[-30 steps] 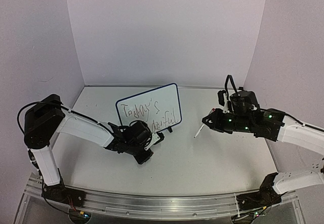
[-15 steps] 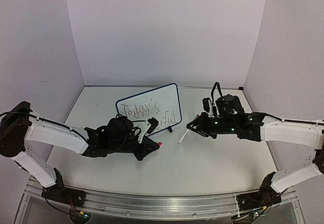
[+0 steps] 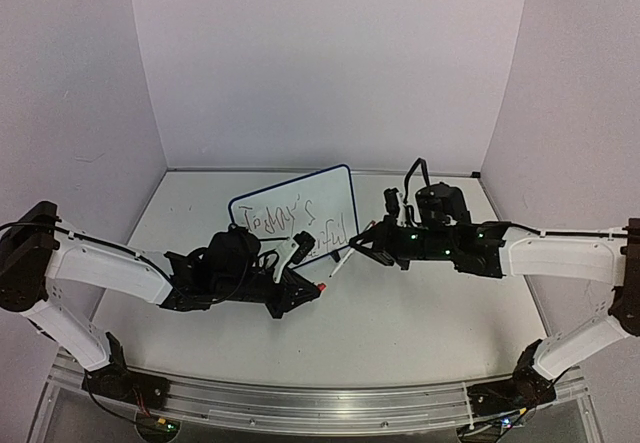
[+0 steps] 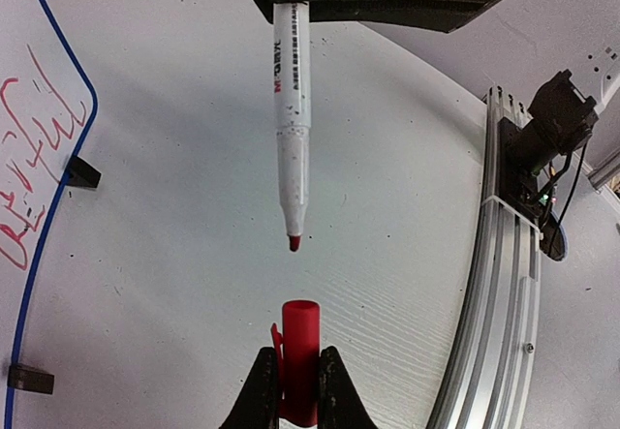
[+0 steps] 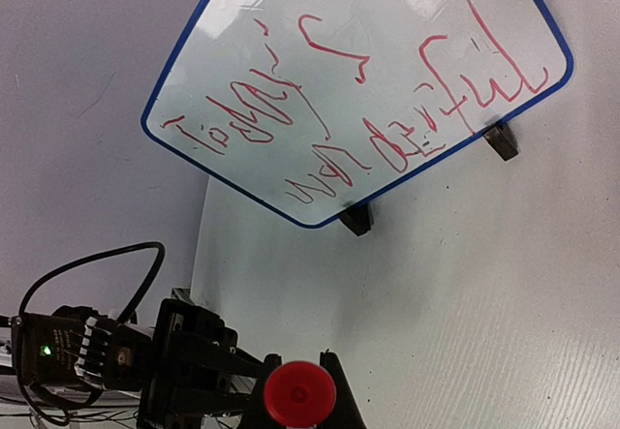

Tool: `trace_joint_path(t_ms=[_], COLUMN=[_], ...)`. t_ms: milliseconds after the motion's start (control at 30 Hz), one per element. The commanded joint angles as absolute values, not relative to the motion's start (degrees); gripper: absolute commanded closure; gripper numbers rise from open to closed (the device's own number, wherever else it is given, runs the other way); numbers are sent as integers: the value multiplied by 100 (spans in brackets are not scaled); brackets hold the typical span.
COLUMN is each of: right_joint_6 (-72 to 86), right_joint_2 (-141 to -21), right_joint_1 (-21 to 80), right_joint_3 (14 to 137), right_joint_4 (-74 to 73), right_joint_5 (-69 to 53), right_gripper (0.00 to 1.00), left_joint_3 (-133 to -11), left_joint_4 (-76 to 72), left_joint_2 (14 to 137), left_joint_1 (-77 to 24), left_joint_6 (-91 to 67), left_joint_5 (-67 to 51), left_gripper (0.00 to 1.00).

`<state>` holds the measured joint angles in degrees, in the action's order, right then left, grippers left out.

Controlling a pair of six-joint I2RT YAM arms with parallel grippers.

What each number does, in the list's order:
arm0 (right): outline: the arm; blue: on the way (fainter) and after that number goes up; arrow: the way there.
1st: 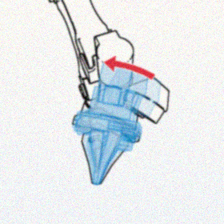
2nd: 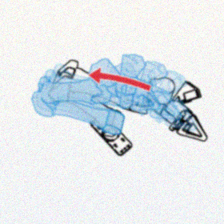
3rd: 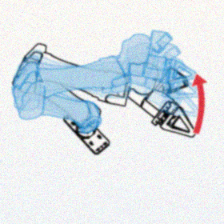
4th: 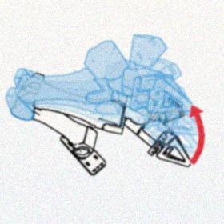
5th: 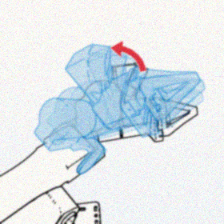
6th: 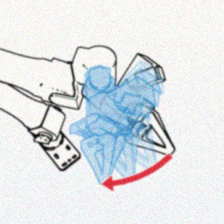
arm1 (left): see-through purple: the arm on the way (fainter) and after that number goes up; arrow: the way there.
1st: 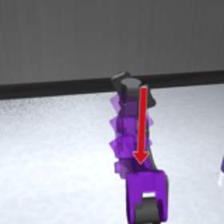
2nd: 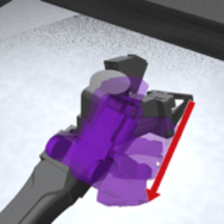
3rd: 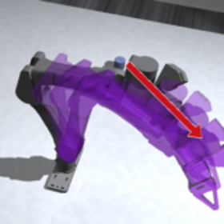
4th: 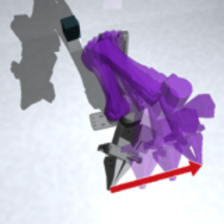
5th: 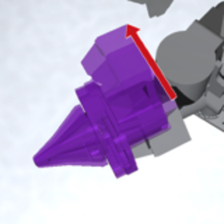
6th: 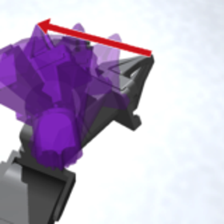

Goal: Write a sentence on the whiteboard
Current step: Insert the whiteboard marker without the cap into the pen cap.

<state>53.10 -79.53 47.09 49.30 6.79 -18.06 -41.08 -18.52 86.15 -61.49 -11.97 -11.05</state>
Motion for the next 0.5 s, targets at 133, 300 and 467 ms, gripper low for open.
trace_joint_path(t_ms=[133, 300, 467], right_joint_6=[5412, 5438, 5449], right_joint_2=[-8094, -8128, -8156], right_joint_1=[4787, 4805, 4824], right_joint_3=[5153, 5133, 5133], right_joint_4=[1010, 1045, 1055], right_joint_5=[-1942, -1971, -2028], right_gripper=[100, 100, 100], left_joint_3=[-4096, -4115, -4140], left_joint_4=[-2148, -2142, -2113], left_joint_2=[8541, 8542, 8572], left_joint_1=[-6152, -6153, -6152], left_joint_6=[-1244, -1248, -1257], left_joint_5=[-1247, -1252, -1210], left_gripper=[100, 100, 100])
